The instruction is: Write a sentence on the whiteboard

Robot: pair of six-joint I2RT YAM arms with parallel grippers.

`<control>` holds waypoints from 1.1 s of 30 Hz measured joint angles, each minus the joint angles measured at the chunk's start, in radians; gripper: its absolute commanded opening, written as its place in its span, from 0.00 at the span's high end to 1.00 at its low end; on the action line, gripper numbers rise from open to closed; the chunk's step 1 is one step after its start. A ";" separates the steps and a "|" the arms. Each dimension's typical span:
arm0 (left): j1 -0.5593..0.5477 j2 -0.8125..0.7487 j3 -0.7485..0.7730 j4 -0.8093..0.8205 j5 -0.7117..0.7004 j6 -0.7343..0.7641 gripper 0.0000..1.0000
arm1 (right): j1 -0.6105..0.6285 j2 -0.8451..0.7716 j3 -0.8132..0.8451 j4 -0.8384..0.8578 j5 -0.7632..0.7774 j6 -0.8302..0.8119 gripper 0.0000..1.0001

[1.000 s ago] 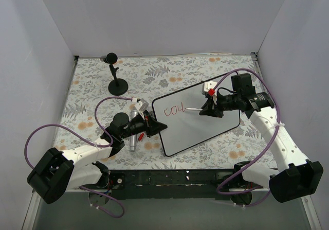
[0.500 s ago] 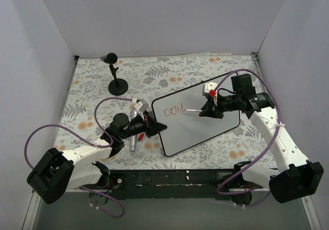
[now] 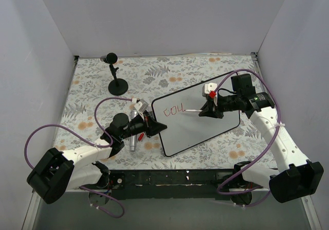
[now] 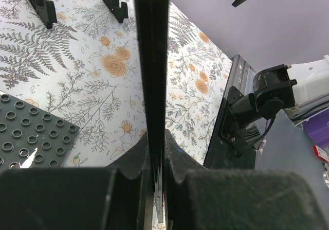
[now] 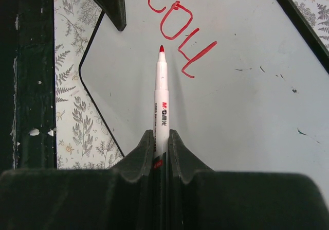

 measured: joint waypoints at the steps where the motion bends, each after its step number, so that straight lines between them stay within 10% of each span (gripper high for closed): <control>1: 0.000 0.000 0.000 0.000 0.000 0.000 1.00 | 0.000 0.000 0.000 0.000 0.000 0.000 0.99; 33: -0.008 0.001 -0.002 0.006 -0.005 0.000 1.00 | -0.017 -0.064 -0.023 0.013 0.077 0.031 0.99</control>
